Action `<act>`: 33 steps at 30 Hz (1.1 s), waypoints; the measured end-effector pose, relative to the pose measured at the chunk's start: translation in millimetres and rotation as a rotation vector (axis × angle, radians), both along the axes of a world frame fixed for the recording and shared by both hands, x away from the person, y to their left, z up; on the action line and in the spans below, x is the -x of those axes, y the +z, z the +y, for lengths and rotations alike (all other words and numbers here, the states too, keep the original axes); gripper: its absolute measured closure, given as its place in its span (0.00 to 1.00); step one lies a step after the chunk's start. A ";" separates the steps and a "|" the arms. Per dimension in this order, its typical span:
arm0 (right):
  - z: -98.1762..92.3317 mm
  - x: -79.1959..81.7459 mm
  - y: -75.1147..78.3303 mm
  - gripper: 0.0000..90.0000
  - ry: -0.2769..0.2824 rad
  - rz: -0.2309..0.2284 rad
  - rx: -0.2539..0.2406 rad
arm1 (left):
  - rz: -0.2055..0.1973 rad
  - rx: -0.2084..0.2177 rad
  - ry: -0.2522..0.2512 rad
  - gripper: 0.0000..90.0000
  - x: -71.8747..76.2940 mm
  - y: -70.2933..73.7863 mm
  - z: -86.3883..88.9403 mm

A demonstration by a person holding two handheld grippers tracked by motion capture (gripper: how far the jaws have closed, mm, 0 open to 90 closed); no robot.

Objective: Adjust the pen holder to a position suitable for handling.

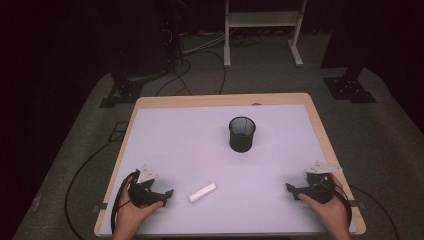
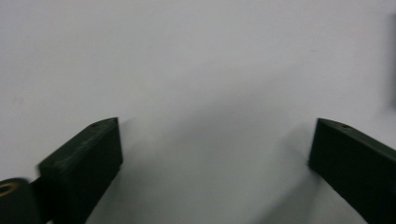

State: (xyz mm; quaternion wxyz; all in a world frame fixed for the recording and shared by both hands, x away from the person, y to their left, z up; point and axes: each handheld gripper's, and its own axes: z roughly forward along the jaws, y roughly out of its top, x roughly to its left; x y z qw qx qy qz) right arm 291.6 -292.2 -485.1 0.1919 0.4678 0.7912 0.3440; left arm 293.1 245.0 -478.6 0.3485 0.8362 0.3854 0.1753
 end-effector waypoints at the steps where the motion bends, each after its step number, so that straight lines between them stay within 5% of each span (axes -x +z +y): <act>1: 0.1 0.0 0.0 0.07 0.000 -0.001 0.000 | 0.002 0.000 -0.005 0.06 -0.4 0.0 0.2; 10: -3.7 2.7 4.4 0.24 -0.012 -0.002 -0.037 | -0.002 0.003 -0.028 0.06 -0.1 -0.2 0.3; 33: 22.5 -20.8 40.9 0.27 0.048 -0.050 -0.041 | 0.005 0.005 -0.029 0.05 -0.6 -1.1 0.4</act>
